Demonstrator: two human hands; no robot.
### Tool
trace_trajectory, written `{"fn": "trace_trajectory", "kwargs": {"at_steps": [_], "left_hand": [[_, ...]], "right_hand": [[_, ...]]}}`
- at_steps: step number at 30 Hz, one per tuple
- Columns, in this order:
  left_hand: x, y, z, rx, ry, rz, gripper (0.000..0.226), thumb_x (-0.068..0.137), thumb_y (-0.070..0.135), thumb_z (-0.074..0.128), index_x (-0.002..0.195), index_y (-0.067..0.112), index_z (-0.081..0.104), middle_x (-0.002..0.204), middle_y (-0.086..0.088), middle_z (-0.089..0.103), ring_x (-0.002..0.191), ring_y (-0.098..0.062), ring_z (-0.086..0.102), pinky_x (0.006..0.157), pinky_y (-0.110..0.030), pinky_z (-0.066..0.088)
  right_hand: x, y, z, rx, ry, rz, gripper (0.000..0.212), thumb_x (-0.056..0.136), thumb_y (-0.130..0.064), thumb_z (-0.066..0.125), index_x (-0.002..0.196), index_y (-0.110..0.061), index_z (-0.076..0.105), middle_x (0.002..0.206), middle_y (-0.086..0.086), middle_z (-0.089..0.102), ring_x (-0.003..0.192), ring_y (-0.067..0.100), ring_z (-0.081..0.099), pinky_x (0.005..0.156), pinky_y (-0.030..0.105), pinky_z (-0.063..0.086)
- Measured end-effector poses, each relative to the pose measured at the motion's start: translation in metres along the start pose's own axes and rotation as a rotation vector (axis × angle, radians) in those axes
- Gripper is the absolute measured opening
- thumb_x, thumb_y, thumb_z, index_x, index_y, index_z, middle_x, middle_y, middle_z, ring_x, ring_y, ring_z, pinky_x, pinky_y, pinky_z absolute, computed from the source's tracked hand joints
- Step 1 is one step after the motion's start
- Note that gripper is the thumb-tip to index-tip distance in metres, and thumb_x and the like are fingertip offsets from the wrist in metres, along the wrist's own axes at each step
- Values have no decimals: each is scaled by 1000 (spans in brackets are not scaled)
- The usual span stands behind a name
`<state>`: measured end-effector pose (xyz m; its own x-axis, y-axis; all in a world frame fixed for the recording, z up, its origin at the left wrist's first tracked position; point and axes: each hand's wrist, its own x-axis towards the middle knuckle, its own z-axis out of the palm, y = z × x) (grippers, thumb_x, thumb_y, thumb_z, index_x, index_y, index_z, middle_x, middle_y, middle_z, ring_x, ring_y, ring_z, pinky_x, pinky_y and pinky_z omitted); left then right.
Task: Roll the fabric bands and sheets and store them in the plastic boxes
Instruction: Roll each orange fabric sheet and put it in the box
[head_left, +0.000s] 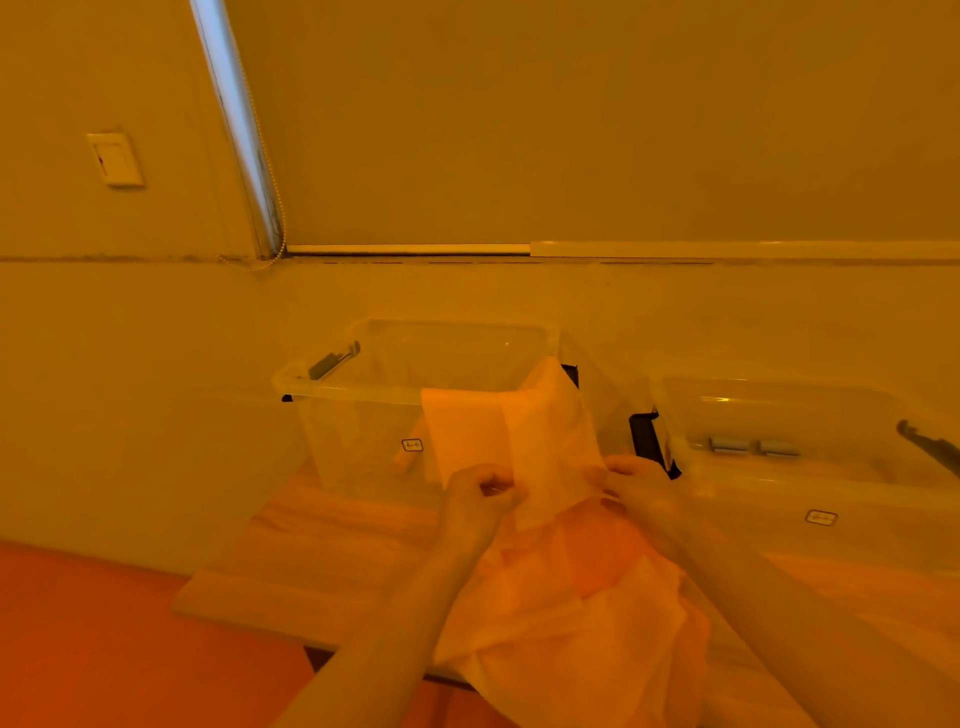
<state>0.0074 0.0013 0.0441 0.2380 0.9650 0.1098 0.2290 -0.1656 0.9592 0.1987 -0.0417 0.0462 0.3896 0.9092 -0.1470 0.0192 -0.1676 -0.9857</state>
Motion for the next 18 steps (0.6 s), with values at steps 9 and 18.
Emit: {"fn": "trace_trajectory", "kwargs": {"at_steps": [9,18], "left_hand": [[-31,-1,6,-68,120,79,13,94,15,56,83,22,56,85,-7,66,79,-26,65,70,-44,58],[-60,3,-9,-117,137,239,16,95,11,55,94,26,51,81,-6,65,73,-17,63,64,-32,52]], "right_hand": [[-37,9,-14,97,104,-104,21,92,-15,61,110,-6,64,109,12,66,96,26,66,71,29,57],[-63,1,-19,183,41,-147,13,90,-2,58,102,-4,64,112,12,62,97,26,64,69,25,58]]}}
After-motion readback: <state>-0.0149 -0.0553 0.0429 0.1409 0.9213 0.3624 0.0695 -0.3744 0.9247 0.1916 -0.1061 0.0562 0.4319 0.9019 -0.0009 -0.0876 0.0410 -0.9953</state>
